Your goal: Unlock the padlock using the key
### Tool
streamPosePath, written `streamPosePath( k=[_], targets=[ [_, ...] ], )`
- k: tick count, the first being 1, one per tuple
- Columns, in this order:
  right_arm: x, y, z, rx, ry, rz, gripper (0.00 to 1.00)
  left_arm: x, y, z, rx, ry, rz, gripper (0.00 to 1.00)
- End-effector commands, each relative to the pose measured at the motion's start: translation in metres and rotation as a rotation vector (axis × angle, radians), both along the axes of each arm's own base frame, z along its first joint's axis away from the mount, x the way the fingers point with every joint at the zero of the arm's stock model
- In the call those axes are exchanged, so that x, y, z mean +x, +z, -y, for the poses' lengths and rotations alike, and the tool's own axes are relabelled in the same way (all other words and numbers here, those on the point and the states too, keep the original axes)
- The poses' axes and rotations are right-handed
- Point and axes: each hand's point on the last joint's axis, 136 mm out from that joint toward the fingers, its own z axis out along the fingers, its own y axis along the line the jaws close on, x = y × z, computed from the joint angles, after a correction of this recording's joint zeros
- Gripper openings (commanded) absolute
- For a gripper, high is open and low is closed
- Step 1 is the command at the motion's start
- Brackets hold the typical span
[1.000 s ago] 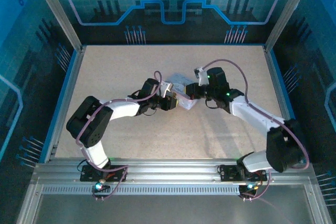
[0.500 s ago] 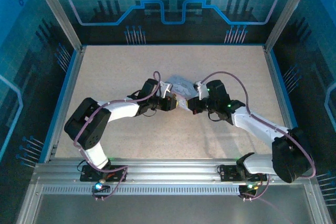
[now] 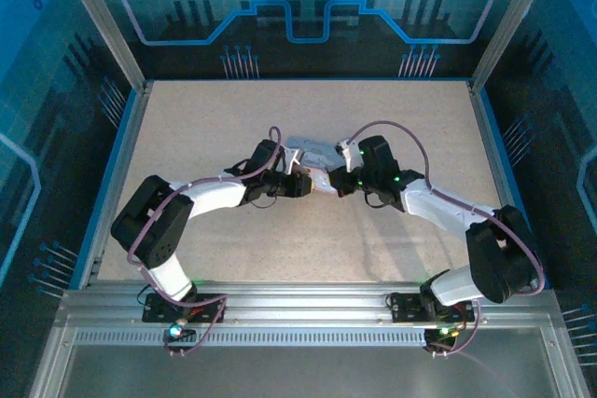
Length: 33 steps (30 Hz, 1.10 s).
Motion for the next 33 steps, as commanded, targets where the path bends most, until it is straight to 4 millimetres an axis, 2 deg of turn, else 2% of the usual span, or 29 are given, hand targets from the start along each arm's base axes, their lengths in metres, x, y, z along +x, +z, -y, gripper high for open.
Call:
streamPosePath(
  k=[1, 7, 12, 14, 20, 26, 33],
  targets=[
    [-0.005, 0.000, 0.011, -0.011, -0.008, 0.068, 0.00, 0.003, 0.039, 0.015, -0.090, -0.005, 0.014, 0.22],
    [-0.036, -0.002, 0.011, -0.008, 0.036, 0.113, 0.00, 0.007, 0.044, 0.016, -0.098, 0.037, -0.056, 0.22],
    [-0.053, -0.021, 0.005, -0.066, 0.066, 0.105, 0.00, 0.009, 0.047, 0.020, -0.116, 0.062, -0.108, 0.20],
    [-0.054, -0.025, 0.007, -0.082, 0.050, 0.114, 0.00, 0.009, 0.047, 0.020, -0.118, 0.066, -0.114, 0.20],
    [-0.054, -0.015, 0.012, -0.075, 0.026, 0.152, 0.00, 0.010, 0.046, 0.021, -0.119, 0.075, -0.125, 0.20],
    [-0.059, -0.024, 0.004, -0.061, 0.071, 0.121, 0.00, 0.010, 0.051, 0.020, -0.136, 0.110, -0.164, 0.19],
    [-0.048, -0.023, -0.014, -0.040, 0.101, 0.129, 0.00, 0.007, 0.054, 0.022, -0.159, 0.124, -0.206, 0.18]
  ],
)
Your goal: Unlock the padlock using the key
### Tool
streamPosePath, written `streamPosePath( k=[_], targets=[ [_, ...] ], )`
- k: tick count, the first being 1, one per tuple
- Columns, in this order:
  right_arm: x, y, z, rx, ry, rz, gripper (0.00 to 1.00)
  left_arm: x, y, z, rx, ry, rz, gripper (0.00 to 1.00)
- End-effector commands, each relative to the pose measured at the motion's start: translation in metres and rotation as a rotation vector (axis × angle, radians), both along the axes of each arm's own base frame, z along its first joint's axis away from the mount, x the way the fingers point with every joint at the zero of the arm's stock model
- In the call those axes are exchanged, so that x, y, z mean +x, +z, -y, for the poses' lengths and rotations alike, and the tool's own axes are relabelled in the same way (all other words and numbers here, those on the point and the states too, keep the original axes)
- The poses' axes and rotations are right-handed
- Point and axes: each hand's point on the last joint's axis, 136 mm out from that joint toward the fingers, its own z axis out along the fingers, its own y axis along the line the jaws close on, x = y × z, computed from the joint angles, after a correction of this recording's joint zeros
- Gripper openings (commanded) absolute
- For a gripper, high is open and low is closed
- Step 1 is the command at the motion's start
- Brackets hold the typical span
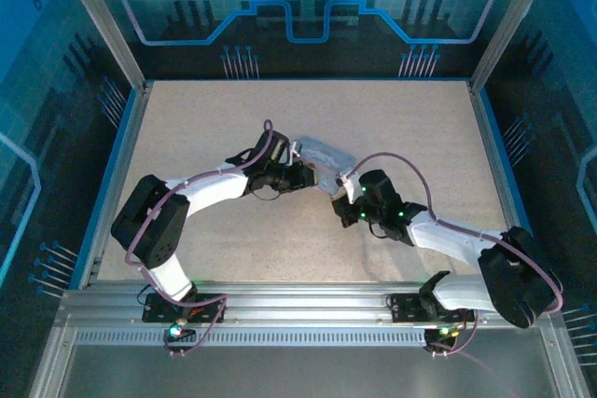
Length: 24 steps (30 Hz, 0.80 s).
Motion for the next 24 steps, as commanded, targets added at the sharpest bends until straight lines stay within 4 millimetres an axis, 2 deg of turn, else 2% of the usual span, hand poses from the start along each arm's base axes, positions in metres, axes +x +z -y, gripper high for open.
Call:
streamPosePath(
  k=[1, 9, 20, 24],
  targets=[
    [0.011, 0.018, -0.020, 0.042, 0.045, 0.055, 0.00, 0.005, 0.033, 0.014, -0.085, -0.016, 0.031, 0.18],
    [0.020, 0.016, -0.034, 0.054, 0.074, 0.049, 0.00, 0.002, 0.035, 0.014, -0.106, -0.004, 0.018, 0.18],
    [0.029, 0.010, -0.038, 0.054, 0.064, 0.045, 0.00, -0.001, 0.034, 0.013, -0.111, 0.003, 0.009, 0.18],
    [0.033, 0.016, -0.041, 0.081, 0.057, 0.071, 0.00, -0.001, 0.035, 0.014, -0.115, 0.004, 0.007, 0.18]
  ],
)
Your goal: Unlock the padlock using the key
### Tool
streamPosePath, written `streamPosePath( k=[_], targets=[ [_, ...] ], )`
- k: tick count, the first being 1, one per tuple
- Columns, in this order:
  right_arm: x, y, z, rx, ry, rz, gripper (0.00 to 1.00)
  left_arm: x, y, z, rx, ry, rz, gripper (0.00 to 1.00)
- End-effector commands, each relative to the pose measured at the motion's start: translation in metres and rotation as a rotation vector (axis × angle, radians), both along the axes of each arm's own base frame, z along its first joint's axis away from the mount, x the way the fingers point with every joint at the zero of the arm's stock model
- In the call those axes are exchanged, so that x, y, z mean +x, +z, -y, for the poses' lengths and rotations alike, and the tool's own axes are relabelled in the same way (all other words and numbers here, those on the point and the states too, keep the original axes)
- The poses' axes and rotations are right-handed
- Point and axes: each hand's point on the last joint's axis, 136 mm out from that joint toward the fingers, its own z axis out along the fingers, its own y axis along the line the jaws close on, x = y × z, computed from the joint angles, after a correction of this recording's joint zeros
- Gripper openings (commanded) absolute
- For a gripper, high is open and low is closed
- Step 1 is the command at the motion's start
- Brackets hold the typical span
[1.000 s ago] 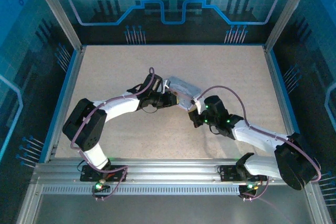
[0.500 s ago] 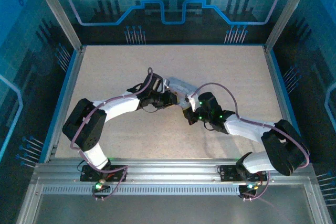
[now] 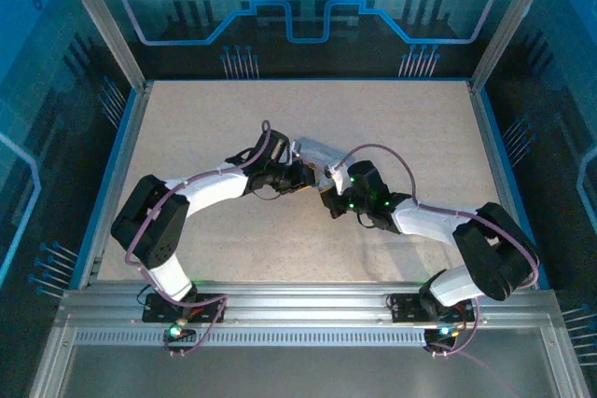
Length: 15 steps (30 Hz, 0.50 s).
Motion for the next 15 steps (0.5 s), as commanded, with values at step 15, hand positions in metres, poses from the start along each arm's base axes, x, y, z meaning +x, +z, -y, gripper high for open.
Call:
streamPosePath(
  k=[15],
  targets=[
    [0.0011, 0.0130, -0.0082, 0.055, 0.020, 0.040, 0.00, 0.0007, 0.0304, 0.0103, -0.076, -0.020, 0.062, 0.17]
  ],
)
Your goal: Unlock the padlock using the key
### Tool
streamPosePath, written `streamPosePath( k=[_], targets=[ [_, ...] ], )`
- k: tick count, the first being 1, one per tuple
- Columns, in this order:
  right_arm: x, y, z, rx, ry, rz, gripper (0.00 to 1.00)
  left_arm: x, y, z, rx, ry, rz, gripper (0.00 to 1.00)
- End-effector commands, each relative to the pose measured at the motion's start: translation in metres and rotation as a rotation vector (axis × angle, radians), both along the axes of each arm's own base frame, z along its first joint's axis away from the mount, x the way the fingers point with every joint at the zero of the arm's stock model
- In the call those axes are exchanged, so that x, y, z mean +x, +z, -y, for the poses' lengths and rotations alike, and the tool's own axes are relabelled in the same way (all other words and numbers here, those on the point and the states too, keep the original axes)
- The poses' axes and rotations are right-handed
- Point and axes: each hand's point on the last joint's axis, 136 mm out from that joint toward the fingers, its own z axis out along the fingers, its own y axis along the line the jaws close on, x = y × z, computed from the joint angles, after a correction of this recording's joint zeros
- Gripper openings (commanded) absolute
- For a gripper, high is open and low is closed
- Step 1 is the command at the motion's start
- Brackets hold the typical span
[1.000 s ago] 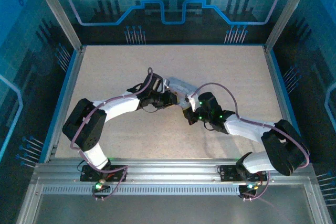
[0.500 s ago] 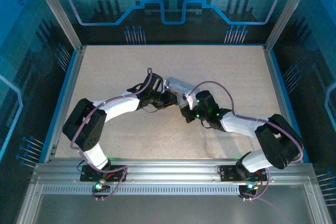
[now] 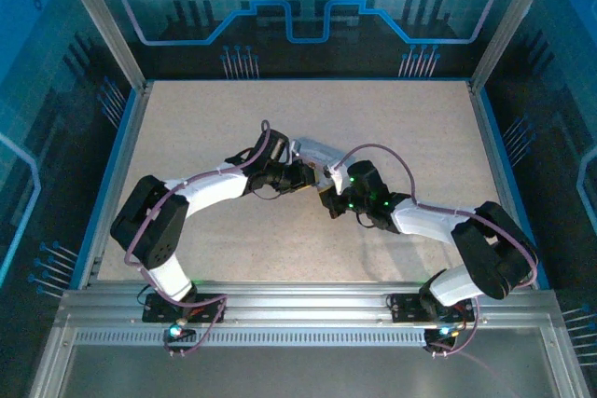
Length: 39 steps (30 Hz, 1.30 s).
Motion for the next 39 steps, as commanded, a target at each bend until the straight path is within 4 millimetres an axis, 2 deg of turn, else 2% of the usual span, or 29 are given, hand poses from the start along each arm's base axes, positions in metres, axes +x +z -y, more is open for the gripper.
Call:
streamPosePath(
  k=[1, 14, 39],
  targets=[
    [0.001, 0.013, -0.005, 0.045, 0.008, 0.040, 0.00, 0.000, 0.028, 0.010, -0.068, -0.023, 0.060, 0.17],
    [-0.003, 0.016, 0.000, 0.053, 0.001, 0.039, 0.00, 0.002, 0.026, 0.010, -0.065, -0.024, 0.060, 0.17],
    [0.028, 0.033, 0.002, 0.175, -0.053, 0.111, 0.00, -0.003, 0.034, 0.013, -0.107, -0.026, 0.034, 0.18]
  ],
)
